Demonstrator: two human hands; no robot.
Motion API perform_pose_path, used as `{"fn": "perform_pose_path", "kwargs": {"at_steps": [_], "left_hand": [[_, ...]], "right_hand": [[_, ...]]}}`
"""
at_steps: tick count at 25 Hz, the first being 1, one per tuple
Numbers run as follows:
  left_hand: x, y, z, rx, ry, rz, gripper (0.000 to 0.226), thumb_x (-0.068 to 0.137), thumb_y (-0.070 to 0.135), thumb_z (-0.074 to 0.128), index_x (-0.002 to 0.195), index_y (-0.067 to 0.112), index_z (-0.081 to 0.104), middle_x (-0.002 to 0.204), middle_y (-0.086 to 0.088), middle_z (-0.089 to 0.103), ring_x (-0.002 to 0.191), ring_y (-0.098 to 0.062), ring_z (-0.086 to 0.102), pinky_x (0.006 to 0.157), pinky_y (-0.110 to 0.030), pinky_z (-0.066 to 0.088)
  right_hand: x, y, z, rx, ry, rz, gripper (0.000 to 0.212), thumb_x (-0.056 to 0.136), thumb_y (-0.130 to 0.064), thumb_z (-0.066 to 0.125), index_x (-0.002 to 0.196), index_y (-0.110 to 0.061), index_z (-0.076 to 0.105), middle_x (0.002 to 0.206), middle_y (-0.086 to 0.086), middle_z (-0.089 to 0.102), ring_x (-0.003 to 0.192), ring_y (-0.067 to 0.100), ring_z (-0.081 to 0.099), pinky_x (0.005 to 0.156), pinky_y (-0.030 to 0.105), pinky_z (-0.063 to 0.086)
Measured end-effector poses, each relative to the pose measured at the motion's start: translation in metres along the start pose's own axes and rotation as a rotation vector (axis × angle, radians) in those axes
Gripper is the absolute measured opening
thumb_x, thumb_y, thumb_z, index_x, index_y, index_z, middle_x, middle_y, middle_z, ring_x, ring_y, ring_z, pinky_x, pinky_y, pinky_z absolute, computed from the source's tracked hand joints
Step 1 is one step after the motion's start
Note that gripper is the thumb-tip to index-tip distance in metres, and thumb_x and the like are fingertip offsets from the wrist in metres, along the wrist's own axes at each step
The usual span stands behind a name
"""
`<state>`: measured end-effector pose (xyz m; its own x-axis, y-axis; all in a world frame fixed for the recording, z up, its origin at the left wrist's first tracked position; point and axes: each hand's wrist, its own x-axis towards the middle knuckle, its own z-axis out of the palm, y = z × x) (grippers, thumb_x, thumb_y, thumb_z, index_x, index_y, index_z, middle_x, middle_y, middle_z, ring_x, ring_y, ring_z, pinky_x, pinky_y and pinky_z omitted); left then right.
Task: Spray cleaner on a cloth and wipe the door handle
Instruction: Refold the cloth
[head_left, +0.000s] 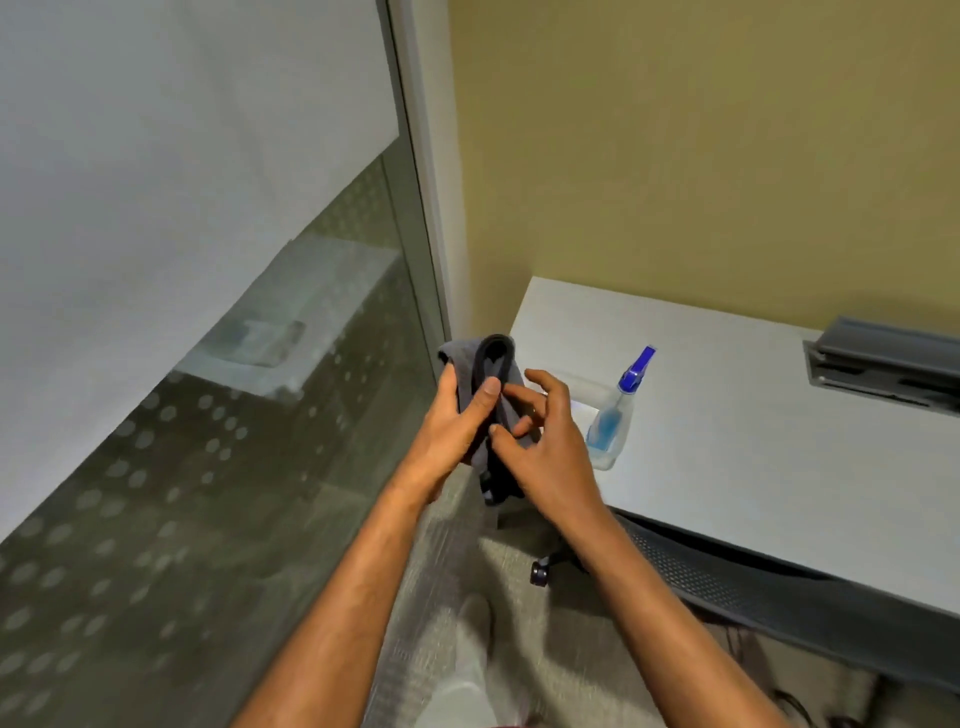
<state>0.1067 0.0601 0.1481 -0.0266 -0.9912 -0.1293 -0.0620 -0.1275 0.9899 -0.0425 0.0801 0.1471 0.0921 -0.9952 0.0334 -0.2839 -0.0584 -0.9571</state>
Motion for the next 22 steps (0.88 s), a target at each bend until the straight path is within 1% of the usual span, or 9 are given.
{"fn": "perform_pose_path", "kwargs": {"at_steps": [2,4,6,8,12,14,16,18,22], "left_hand": [[0.031,-0.003,0.006,0.064,-0.028,-0.004,0.069,0.096,0.053,0.070,0.156,0.038,0.039,0.147,0.009,0.061,0.131,-0.006,0.061,0.109,-0.030,0.051],[0.067,-0.012,0.010,0.093,-0.046,-0.038,0.066,0.104,0.033,0.069,0.160,0.032,0.032,0.150,0.003,0.058,0.133,-0.011,0.060,0.111,-0.033,0.050],[0.101,-0.023,0.014,0.044,-0.072,-0.113,0.061,0.109,0.019,0.062,0.158,0.025,0.027,0.146,-0.002,0.057,0.124,-0.010,0.066,0.103,-0.029,0.056],[0.136,-0.033,0.018,0.027,-0.108,-0.189,0.050,0.109,0.016,0.060,0.148,0.023,0.028,0.131,-0.001,0.063,0.103,-0.004,0.075,0.084,-0.021,0.061],[0.196,-0.056,0.036,-0.007,-0.154,-0.353,0.044,0.107,0.022,0.065,0.140,0.016,0.036,0.115,-0.008,0.071,0.087,-0.010,0.078,0.072,-0.022,0.062],[0.220,-0.071,0.046,0.008,-0.155,-0.420,0.041,0.104,0.027,0.070,0.135,0.012,0.047,0.120,-0.015,0.072,0.093,-0.016,0.077,0.075,-0.027,0.064],[0.240,-0.086,0.054,0.064,-0.134,-0.436,0.036,0.103,0.025,0.072,0.130,0.010,0.055,0.125,-0.019,0.071,0.104,-0.025,0.075,0.088,-0.039,0.065],[0.257,-0.099,0.064,0.095,-0.160,-0.451,0.037,0.104,0.016,0.069,0.137,0.008,0.055,0.126,-0.021,0.070,0.112,-0.033,0.073,0.100,-0.050,0.061],[0.277,-0.121,0.087,0.297,-0.282,-0.396,0.056,0.104,0.003,0.064,0.155,0.014,0.044,0.132,-0.014,0.065,0.117,-0.030,0.067,0.101,-0.044,0.060]], "right_hand": [[0.016,0.010,0.003,0.000,-0.020,0.004,0.056,0.088,-0.026,0.065,0.135,-0.048,0.043,0.119,-0.020,0.063,0.098,0.011,0.065,0.082,0.033,0.061],[0.036,0.020,-0.002,0.010,0.000,0.045,0.054,0.091,-0.016,0.060,0.131,-0.050,0.048,0.119,-0.015,0.063,0.103,0.011,0.065,0.080,0.026,0.061],[0.056,0.033,-0.009,-0.010,0.113,0.080,0.054,0.093,-0.008,0.060,0.133,-0.044,0.051,0.130,-0.014,0.059,0.119,0.008,0.060,0.092,0.020,0.057],[0.078,0.052,-0.012,-0.115,0.224,0.122,0.052,0.093,-0.012,0.065,0.138,-0.033,0.052,0.143,-0.008,0.052,0.133,0.009,0.049,0.111,0.029,0.048],[0.116,0.086,-0.015,-0.022,0.164,0.322,0.071,0.100,-0.027,0.067,0.159,-0.034,0.029,0.160,-0.002,0.035,0.145,0.014,0.040,0.120,0.037,0.040],[0.131,0.106,-0.015,-0.048,0.241,0.344,0.070,0.099,-0.020,0.068,0.157,-0.030,0.032,0.158,0.002,0.035,0.144,0.017,0.041,0.120,0.036,0.040],[0.147,0.123,-0.014,-0.152,0.317,0.336,0.060,0.098,-0.013,0.068,0.151,-0.025,0.041,0.152,0.004,0.037,0.140,0.019,0.044,0.116,0.025,0.038],[0.164,0.140,-0.012,-0.263,0.334,0.368,0.047,0.099,-0.011,0.065,0.142,-0.021,0.050,0.148,0.006,0.037,0.134,0.023,0.050,0.108,0.018,0.041],[0.185,0.174,-0.012,-0.360,0.337,0.533,0.026,0.103,-0.017,0.061,0.129,-0.018,0.058,0.148,0.005,0.035,0.126,0.025,0.056,0.104,0.028,0.052]]}}
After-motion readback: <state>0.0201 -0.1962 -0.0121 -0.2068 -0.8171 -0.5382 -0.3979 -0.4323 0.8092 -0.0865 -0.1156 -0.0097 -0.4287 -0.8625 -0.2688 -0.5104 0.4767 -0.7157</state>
